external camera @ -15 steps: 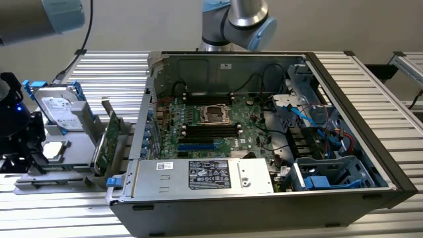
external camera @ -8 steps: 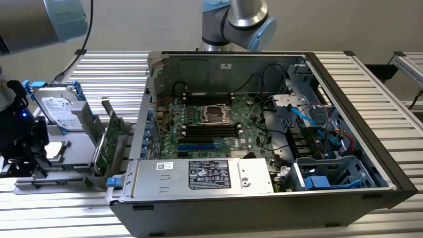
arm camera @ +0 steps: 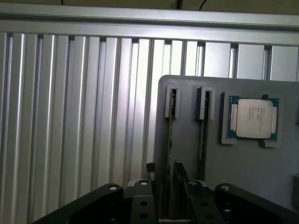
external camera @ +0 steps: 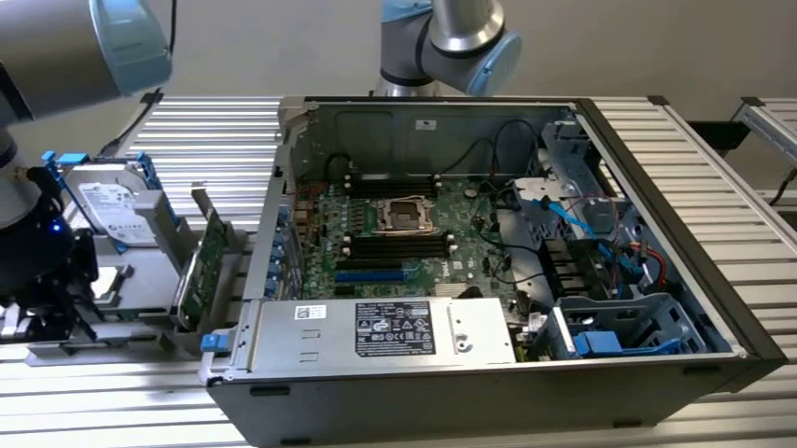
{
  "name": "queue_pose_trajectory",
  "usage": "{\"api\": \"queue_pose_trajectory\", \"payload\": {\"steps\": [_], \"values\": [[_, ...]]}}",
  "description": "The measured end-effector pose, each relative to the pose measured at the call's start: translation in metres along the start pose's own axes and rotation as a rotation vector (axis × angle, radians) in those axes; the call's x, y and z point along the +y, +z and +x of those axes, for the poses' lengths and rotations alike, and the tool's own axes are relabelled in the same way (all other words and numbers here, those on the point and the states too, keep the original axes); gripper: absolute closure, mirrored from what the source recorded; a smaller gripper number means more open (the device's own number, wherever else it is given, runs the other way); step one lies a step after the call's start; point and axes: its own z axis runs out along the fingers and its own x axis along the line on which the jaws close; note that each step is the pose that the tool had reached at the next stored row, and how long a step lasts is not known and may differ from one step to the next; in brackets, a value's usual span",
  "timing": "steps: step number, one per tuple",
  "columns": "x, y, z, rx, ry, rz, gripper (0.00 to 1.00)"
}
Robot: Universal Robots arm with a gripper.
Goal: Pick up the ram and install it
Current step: 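Pick up the ram and move it above insertion slot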
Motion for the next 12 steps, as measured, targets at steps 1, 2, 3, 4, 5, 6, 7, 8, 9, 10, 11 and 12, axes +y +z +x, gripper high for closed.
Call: {"api": "queue_pose_trajectory", "payload": {"steps": [1,2,3,4,5,6,7,8,9,10,11,12], "values": [[-0.0001,0.0018,0.000,0.0000,-0.001,0.0001,0.70],[-0.0002,0.0036,0.000,0.0001,-0.001,0.0001,0.70],[-0.0002,0.0055,0.000,0.0002,-0.002,0.0001,0.70],[-0.0004,0.0074,0.000,0.0002,-0.003,0.0002,0.70],[-0.0004,0.0092,0.000,0.0002,-0.004,0.0002,0.70],[-0.0005,0.0110,-0.001,0.0003,-0.005,0.0002,0.70],[-0.0007,0.0128,-0.001,0.0004,-0.005,0.0002,0.70],[-0.0007,0.0146,-0.001,0.0004,-0.006,0.0003,0.70],[-0.0009,0.0164,-0.001,0.0003,-0.007,0.0004,0.70],[-0.0009,0.0182,-0.001,0.0004,-0.008,0.0004,0.70],[-0.0011,0.0200,-0.001,0.0005,-0.008,0.0004,0.70],[-0.0012,0.0219,-0.001,0.0006,-0.009,0.0004,0.70]]}}
